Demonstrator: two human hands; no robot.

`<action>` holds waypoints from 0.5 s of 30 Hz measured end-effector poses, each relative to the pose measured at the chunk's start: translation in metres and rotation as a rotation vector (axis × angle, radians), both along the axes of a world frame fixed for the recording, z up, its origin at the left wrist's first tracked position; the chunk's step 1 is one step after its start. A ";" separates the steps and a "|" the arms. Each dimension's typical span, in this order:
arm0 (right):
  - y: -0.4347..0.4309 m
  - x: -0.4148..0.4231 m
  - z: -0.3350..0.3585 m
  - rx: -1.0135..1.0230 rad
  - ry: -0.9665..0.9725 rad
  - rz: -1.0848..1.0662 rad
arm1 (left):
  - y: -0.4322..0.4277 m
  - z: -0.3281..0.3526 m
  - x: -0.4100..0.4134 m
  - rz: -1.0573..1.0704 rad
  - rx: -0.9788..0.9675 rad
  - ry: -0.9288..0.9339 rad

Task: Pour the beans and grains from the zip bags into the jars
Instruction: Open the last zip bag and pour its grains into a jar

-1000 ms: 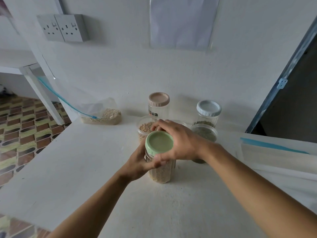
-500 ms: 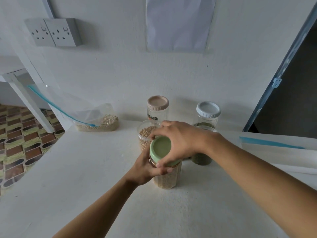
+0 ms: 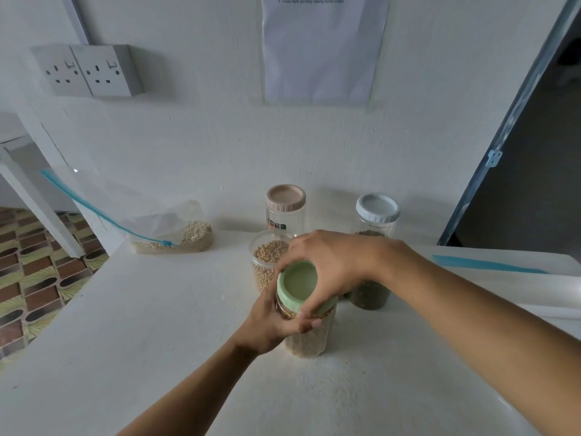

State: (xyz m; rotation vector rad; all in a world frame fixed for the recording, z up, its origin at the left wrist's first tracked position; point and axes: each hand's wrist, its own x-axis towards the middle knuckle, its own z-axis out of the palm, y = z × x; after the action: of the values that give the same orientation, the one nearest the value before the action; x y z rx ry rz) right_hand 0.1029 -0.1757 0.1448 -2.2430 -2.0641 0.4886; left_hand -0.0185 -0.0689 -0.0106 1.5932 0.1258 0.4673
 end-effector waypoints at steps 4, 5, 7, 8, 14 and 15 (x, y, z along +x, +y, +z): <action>-0.004 -0.011 -0.008 0.060 -0.293 -0.168 | 0.002 0.001 0.001 -0.032 -0.009 0.002; -0.005 -0.012 -0.010 0.068 -0.364 -0.198 | 0.002 0.000 0.001 -0.034 -0.012 0.005; -0.006 -0.010 -0.014 0.098 -0.458 -0.251 | 0.003 -0.002 0.002 -0.035 -0.017 0.011; -0.008 -0.008 -0.015 0.116 -0.470 -0.253 | 0.004 -0.002 0.003 -0.041 -0.012 0.017; -0.016 -0.003 -0.015 0.050 0.086 -0.039 | 0.000 0.001 0.000 -0.005 -0.025 0.000; -0.016 -0.003 -0.018 0.064 0.094 -0.054 | -0.001 0.001 -0.001 -0.009 -0.022 -0.009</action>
State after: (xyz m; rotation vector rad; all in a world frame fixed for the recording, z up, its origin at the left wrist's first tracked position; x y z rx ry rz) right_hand 0.1000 -0.1916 0.1266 -2.1893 -1.9408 0.5058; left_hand -0.0193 -0.0701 -0.0093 1.5694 0.1162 0.4646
